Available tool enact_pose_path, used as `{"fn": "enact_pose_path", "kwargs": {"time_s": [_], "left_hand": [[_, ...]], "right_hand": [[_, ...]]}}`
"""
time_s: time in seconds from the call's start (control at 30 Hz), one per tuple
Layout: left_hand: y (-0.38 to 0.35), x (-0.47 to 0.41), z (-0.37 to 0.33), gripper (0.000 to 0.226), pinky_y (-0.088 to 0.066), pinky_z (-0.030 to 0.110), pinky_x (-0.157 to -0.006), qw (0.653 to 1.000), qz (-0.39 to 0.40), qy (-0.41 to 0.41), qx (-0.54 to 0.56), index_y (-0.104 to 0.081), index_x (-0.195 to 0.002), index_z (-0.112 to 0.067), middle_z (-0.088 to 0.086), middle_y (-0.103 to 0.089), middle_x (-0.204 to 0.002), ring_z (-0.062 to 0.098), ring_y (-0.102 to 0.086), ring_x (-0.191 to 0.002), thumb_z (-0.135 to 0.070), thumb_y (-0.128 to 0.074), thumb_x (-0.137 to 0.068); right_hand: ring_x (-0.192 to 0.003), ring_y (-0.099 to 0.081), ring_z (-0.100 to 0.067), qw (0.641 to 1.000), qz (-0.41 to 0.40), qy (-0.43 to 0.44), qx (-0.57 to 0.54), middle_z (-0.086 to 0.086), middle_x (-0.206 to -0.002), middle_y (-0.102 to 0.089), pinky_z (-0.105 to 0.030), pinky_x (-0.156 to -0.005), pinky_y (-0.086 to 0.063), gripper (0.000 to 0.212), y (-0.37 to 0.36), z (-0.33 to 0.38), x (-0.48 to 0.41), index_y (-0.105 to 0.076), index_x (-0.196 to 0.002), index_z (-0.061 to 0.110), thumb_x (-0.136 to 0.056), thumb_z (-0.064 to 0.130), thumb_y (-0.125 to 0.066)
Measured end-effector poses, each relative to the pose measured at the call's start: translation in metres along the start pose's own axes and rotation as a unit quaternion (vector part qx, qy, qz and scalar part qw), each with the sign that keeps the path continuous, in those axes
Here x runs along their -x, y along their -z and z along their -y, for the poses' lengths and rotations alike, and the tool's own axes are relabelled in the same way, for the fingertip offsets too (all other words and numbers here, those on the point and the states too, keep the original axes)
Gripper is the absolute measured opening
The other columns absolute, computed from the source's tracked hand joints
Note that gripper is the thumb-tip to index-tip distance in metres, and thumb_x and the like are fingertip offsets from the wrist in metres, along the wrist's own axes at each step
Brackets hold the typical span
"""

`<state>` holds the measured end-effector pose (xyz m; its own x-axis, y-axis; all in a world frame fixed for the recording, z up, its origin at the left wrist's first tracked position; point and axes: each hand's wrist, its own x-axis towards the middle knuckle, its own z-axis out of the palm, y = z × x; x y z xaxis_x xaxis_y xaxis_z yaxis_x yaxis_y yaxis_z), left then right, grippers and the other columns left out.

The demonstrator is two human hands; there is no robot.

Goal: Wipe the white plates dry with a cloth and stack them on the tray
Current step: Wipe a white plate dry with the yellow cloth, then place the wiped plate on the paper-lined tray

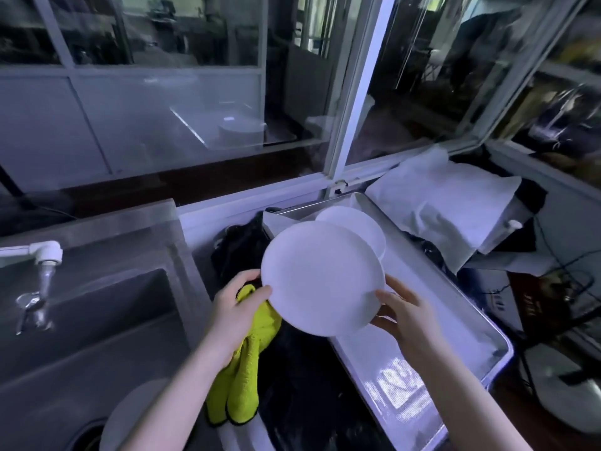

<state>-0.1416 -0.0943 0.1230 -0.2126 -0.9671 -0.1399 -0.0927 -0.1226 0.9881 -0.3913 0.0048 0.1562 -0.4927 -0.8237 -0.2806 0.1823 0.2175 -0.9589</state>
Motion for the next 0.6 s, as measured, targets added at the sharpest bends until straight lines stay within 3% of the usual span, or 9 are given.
{"fn": "enact_pose_path", "kwargs": {"time_s": [0.13, 0.27, 0.43, 0.5, 0.6], "left_hand": [[-0.045, -0.034, 0.000, 0.024, -0.039, 0.007, -0.076, 1.000, -0.020, 0.014, -0.006, -0.070, -0.091, -0.045, -0.033, -0.066, -0.094, -0.026, -0.054, -0.090, -0.024, -0.075, -0.082], [-0.092, -0.061, 0.001, 0.033, -0.040, -0.003, -0.064, 1.000, -0.017, 0.023, -0.002, -0.070, -0.091, -0.042, -0.030, -0.070, -0.078, -0.023, -0.059, -0.079, -0.012, -0.076, -0.080], [-0.137, -0.102, -0.001, 0.047, -0.042, 0.001, -0.066, 0.997, -0.039, 0.041, -0.051, -0.071, -0.085, -0.058, 0.001, -0.072, -0.063, -0.004, -0.063, -0.070, -0.011, -0.071, -0.079], [-0.150, -0.122, 0.002, 0.044, -0.043, 0.003, -0.063, 0.994, -0.061, 0.044, -0.078, -0.071, -0.093, -0.053, 0.004, -0.070, -0.060, 0.004, -0.062, -0.065, -0.011, -0.069, -0.078], [-0.167, -0.150, 0.008, 0.048, -0.042, 0.007, -0.058, 0.988, -0.084, 0.048, -0.123, -0.067, -0.086, -0.060, -0.005, -0.071, -0.062, 0.002, -0.054, -0.062, -0.013, -0.068, -0.077]], "right_hand": [[-0.068, -0.067, -0.022, 1.000, 0.009, 0.004, 0.024, -0.011, -0.088, -0.072, -0.028, -0.062, -0.058, 0.036, 0.036, 0.008, -0.054, -0.076, -0.108, 0.023, -0.091, 0.000, -0.055], [-0.060, -0.067, -0.016, 0.998, 0.007, 0.007, 0.066, 0.003, -0.072, -0.073, -0.031, -0.060, -0.061, 0.049, 0.066, 0.015, -0.115, -0.079, -0.079, 0.043, -0.090, 0.000, -0.058], [-0.064, -0.057, -0.013, 0.989, -0.001, 0.026, 0.145, 0.005, -0.073, -0.061, -0.024, -0.056, -0.054, 0.040, 0.086, 0.010, -0.187, -0.074, -0.094, 0.041, -0.088, 0.003, -0.062], [-0.065, -0.053, -0.014, 0.984, 0.006, 0.030, 0.174, 0.009, -0.069, -0.055, -0.024, -0.059, -0.053, 0.038, 0.088, 0.006, -0.211, -0.076, -0.094, 0.039, -0.088, 0.004, -0.062], [-0.062, -0.045, -0.017, 0.976, 0.008, 0.039, 0.214, 0.009, -0.060, -0.047, -0.033, -0.068, -0.045, 0.027, 0.089, -0.002, -0.244, -0.073, -0.084, 0.028, -0.085, 0.005, -0.060]]}}
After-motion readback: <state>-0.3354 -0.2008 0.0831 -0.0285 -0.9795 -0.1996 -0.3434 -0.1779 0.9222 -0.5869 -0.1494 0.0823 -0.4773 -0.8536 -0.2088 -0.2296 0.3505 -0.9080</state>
